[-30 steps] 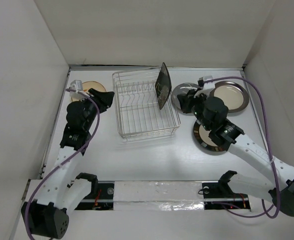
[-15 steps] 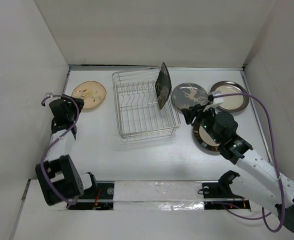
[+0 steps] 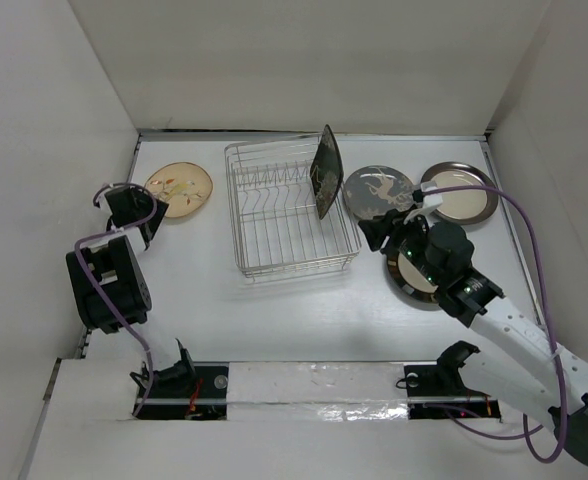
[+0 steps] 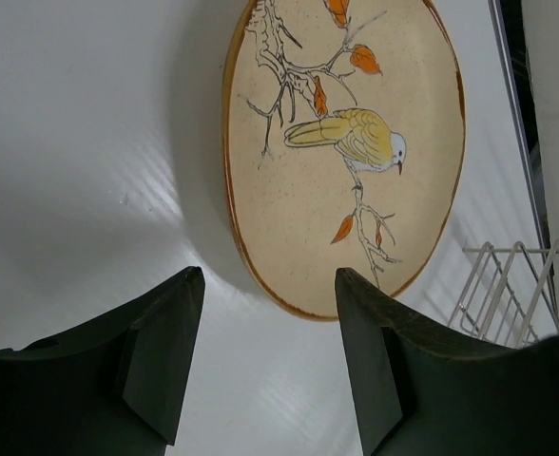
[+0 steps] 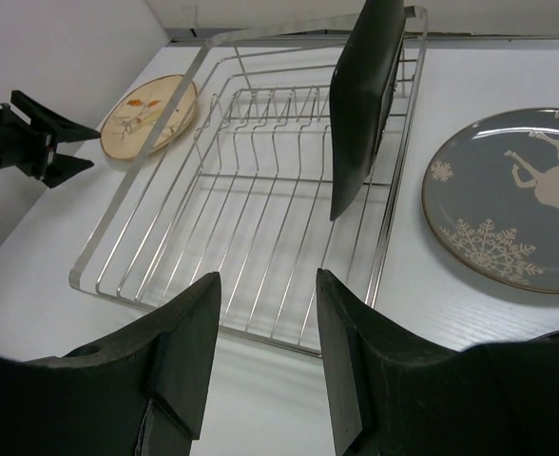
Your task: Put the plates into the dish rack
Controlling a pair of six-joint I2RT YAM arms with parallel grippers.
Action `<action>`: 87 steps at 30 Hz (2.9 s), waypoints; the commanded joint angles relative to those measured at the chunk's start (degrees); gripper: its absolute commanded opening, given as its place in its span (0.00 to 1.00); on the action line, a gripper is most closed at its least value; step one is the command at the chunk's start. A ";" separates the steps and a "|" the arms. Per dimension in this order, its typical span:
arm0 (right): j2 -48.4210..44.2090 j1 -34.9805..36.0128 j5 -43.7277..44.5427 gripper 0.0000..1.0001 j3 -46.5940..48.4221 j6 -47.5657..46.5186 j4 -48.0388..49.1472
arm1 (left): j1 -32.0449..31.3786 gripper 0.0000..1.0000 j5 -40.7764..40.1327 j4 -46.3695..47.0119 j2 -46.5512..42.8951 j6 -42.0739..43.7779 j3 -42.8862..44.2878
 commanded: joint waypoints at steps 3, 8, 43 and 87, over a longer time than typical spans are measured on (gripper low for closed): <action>1.36 -0.40 -0.84 0.50 0.28 0.41 2.92 | 0.09 0.54 0.62 3.36 6.03 0.62 5.18; 2.15 -0.40 -0.58 0.50 0.37 0.24 2.83 | 0.09 0.52 1.42 5.29 9.83 -1.05 5.98; -0.40 -0.40 -0.23 0.71 0.37 -0.29 1.86 | 0.62 0.00 6.08 17.52 -14.06 1.40 -1.57; 36.17 4.35 -18.67 0.87 32.45 2.96 10.03 | -7.29 0.00 34.81 39.74 -44.31 -24.42 -24.15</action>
